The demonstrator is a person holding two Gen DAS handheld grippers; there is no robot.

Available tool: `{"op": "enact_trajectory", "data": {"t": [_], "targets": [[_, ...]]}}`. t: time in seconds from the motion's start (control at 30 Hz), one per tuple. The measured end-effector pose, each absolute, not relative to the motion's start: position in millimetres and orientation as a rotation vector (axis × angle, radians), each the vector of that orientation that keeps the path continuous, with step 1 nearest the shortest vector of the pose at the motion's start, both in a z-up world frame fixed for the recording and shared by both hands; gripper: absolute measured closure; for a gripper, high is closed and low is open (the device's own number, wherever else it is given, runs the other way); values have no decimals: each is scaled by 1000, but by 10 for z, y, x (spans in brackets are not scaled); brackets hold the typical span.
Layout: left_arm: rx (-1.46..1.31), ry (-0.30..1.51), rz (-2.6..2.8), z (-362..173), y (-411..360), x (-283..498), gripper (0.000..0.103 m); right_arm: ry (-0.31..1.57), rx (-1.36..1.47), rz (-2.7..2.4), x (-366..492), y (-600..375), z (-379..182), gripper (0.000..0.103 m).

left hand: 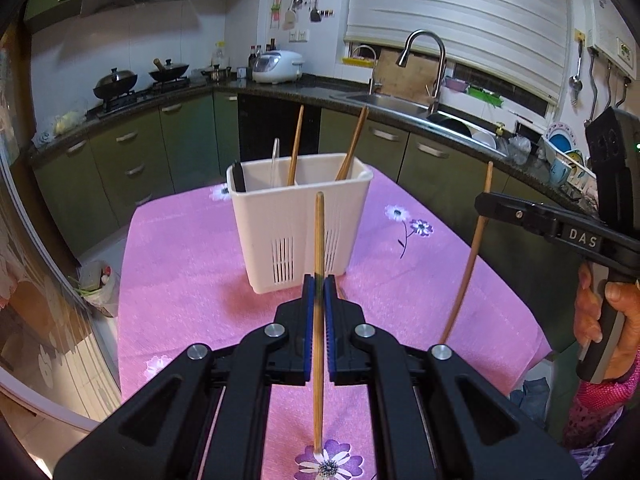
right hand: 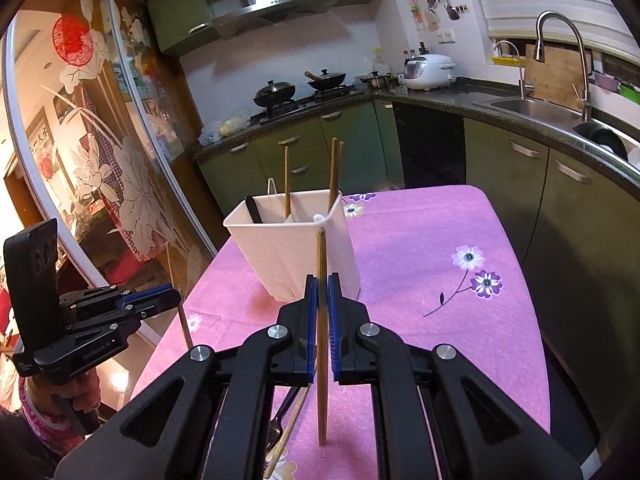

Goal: Organize utensils
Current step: 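Carry both chopsticks over the white caddy and lower them in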

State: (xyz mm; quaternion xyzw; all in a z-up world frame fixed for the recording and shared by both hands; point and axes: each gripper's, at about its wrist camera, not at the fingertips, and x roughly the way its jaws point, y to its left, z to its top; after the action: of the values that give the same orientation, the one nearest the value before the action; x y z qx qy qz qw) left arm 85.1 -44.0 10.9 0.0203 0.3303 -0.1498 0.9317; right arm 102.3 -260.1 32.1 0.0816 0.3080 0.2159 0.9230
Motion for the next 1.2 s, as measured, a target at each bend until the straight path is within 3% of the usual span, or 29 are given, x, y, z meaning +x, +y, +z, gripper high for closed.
{"op": "enact_trajectory", "data": {"t": [0.43, 0.93, 1.2], "targets": [[42, 566, -314, 516, -377, 822, 98, 569, 137, 485, 1057, -2467, 721, 97], [76, 338, -303, 1667, -376, 1126, 99, 456, 90, 515, 1179, -2337, 1409, 97], [64, 292, -270, 1879, -398, 1531, 99, 440, 106, 516, 1344, -2359, 1578, 97]]}}
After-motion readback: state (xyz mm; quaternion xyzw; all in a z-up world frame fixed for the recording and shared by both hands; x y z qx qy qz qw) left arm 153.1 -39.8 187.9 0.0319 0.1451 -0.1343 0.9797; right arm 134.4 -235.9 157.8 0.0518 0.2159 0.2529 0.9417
